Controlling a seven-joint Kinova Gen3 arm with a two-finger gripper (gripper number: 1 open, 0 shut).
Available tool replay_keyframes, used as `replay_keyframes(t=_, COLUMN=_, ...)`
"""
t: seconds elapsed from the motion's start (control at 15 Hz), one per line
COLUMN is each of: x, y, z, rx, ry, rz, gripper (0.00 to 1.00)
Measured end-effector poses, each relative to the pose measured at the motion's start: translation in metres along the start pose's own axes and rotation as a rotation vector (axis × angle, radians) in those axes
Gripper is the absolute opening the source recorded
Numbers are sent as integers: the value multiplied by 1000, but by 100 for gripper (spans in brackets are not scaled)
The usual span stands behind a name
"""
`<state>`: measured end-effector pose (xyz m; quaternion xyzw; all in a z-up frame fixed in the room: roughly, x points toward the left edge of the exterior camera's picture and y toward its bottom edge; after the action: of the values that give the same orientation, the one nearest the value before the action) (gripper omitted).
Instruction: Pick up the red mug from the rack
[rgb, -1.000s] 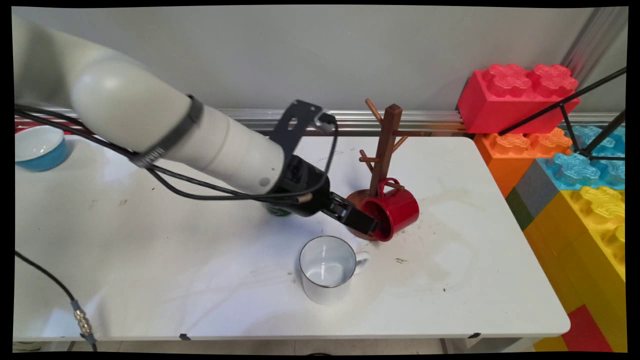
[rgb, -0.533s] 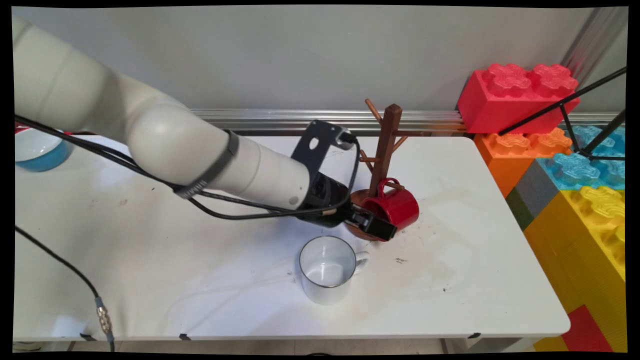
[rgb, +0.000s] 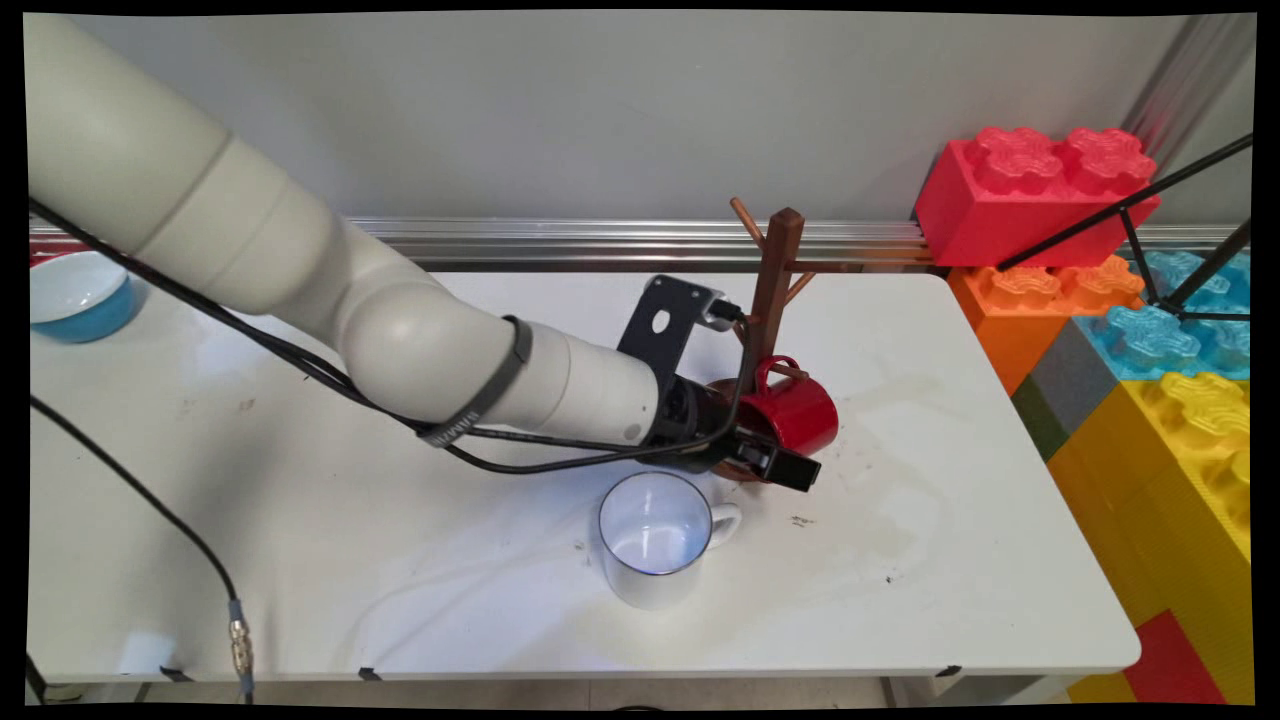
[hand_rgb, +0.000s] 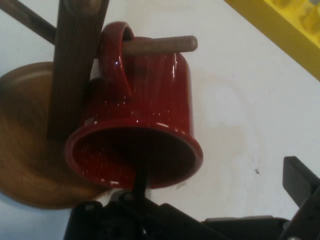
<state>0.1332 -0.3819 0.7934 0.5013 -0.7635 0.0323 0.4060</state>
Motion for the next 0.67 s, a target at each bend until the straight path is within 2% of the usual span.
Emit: replay_keyframes(t=0.67, x=-3, y=-2, z=38, rx=-22, ry=49, rz=-33, gripper=100)
